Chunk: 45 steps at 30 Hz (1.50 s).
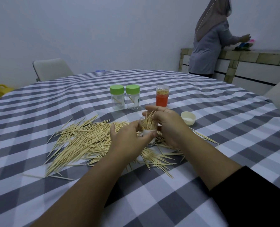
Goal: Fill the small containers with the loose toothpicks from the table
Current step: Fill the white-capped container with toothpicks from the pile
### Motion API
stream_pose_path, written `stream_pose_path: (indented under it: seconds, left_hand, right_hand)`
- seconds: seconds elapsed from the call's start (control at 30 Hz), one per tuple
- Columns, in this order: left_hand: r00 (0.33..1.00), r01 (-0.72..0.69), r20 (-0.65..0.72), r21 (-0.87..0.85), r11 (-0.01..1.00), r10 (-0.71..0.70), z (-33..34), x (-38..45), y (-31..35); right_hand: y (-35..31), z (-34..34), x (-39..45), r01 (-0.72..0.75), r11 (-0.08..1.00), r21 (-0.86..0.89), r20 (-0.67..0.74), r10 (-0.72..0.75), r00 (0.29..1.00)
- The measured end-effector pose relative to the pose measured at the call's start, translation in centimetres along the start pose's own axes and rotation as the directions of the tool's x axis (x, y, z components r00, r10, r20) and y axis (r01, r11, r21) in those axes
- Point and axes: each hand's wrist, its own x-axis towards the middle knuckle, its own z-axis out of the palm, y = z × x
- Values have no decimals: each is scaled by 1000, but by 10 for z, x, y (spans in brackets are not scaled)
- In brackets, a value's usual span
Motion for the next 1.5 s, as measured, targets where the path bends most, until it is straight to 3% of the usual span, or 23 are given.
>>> stream_pose_path:
  seconds: [0.1,0.37,0.83,0.9,1.0,1.07,1.17,1.3,1.37,1.43,1.5]
  left_hand:
    - [1000,-9,-5,-3,1000,9,0,0,0]
    - [1000,1,-3,7,1000,-1,0,0,1]
    - [1000,-15,-4,17,1000,15,3,2,-4]
    - [1000,-16,-1,14,1000,16,3,2,-3]
    - [1000,-6,8,11,1000,6,4,3,-3]
    - [1000,9,-4,23,1000,-9,3,3,-3]
    - [1000,24,-13,29,999,-23,3,3,-4]
    - [999,49,-7,-20,999,-49,1,3,-6]
    - [998,58,-35,-48,997,-60,-1,4,-8]
    - [994,81,-60,-94,992,-87,-2,6,-12]
    - [987,127,-71,-176,976,-141,-5,8,-16]
  right_hand:
    - [1,0,-1,-14,986,-164,19,18,1000]
    - [-3,-3,-5,5,924,-383,46,14,999]
    - [-5,-13,-5,166,887,-431,1,-184,983]
    - [-4,-11,-7,246,846,-473,86,-234,969]
    - [2,-4,-7,380,681,-626,249,-288,925]
    - [7,-3,-5,406,575,-710,285,-293,913]
    - [8,-6,-5,382,528,-758,267,-283,921]
    - [0,-6,-10,305,762,-571,189,-240,952]
    - [-5,-10,-8,258,806,-533,111,-236,965]
    - [-4,-18,-3,176,764,-621,31,-201,979]
    - [0,-26,3,38,545,-838,-33,-119,992]
